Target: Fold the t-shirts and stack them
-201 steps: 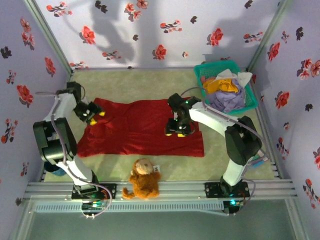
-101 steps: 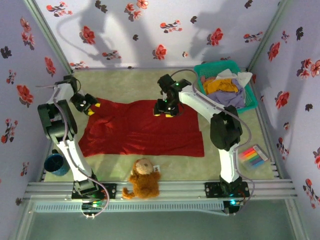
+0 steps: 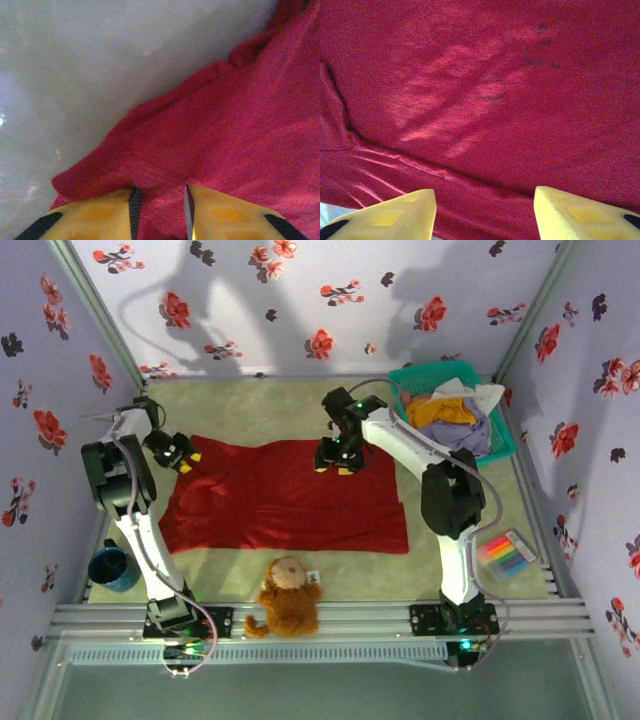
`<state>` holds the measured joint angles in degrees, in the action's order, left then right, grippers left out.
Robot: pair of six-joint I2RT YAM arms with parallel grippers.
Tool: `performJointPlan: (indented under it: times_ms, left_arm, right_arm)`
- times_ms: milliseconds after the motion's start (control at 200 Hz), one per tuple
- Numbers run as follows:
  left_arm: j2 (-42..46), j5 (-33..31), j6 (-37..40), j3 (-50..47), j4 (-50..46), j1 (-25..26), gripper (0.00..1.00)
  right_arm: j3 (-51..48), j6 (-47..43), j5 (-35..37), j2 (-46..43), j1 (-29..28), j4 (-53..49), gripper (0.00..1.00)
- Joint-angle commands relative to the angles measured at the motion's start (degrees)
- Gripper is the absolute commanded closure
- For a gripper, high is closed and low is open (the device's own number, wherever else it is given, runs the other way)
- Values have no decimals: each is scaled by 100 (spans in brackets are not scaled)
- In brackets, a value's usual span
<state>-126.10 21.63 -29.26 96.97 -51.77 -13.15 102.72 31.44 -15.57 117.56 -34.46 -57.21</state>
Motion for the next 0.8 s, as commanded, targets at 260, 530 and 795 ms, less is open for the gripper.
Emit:
performJointPlan:
  times_ms: [260, 530, 795]
  left_arm:
    - [-538, 165, 99, 1108, -238, -44, 100]
    - [-967, 1385, -726, 1764, 488, -18, 100]
    - [-437, 1979, -1929, 840, 3174, -64, 65]
  right_arm:
    - [51, -125, -69, 66, 71, -256, 44]
    - [-166, -86, 27, -88, 71, -234, 44]
    - [-518, 43, 90, -309, 71, -57, 44]
